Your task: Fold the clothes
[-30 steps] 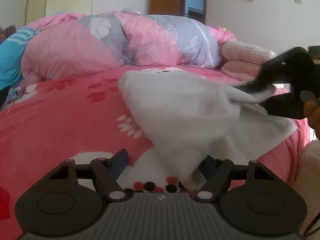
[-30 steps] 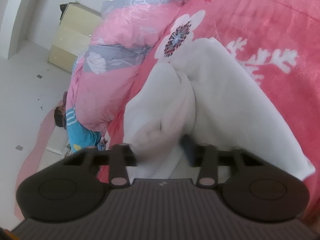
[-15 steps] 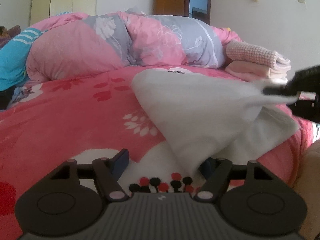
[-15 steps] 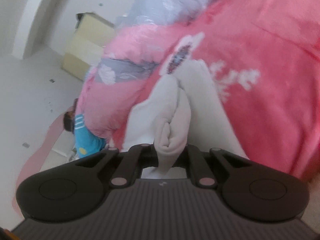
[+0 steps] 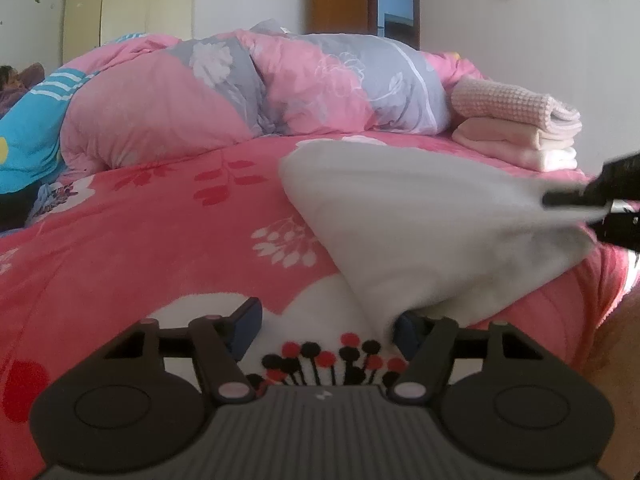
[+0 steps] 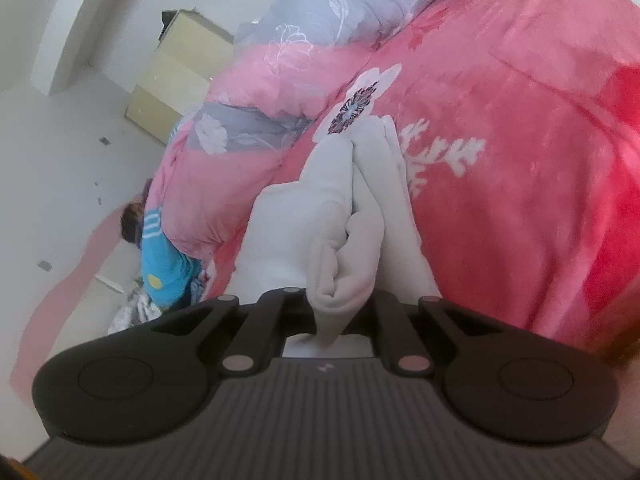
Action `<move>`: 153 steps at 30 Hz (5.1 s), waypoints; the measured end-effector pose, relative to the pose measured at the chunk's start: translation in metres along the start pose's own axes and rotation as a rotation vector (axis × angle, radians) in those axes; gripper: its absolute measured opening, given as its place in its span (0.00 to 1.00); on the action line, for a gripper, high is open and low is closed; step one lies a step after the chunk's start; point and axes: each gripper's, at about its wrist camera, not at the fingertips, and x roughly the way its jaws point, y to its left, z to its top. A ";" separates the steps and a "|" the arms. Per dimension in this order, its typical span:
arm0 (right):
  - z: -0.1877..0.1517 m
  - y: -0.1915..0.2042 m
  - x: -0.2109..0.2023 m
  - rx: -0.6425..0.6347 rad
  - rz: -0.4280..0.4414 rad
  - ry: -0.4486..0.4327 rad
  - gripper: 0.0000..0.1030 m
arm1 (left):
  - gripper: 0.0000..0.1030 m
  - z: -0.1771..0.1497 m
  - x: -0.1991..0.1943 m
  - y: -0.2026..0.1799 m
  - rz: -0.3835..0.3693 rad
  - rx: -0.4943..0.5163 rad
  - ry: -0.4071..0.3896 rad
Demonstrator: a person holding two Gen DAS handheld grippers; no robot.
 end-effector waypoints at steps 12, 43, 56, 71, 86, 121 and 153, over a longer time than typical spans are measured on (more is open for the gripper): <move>0.002 -0.016 -0.010 0.070 -0.021 0.030 0.19 | 0.64 -0.007 -0.005 -0.001 -0.005 0.018 -0.028; -0.099 0.148 0.024 -1.411 -0.195 0.265 0.26 | 0.37 -0.015 -0.011 -0.003 -0.076 0.048 -0.100; -0.112 0.135 0.023 -1.498 -0.218 0.270 0.02 | 0.28 -0.020 -0.012 0.004 -0.160 0.060 -0.078; -0.113 0.131 0.012 -1.499 -0.194 0.196 0.03 | 0.32 0.021 0.005 0.003 -0.263 -0.051 -0.028; -0.057 0.119 -0.015 -0.982 -0.078 0.098 0.06 | 0.35 0.004 0.013 -0.013 -0.221 0.068 -0.004; 0.115 0.005 0.152 -0.297 -0.056 0.200 0.09 | 0.61 0.012 0.024 -0.025 -0.296 0.177 -0.069; 0.146 0.009 0.151 -0.347 -0.078 0.065 0.20 | 0.61 0.009 0.026 -0.017 -0.332 0.135 -0.104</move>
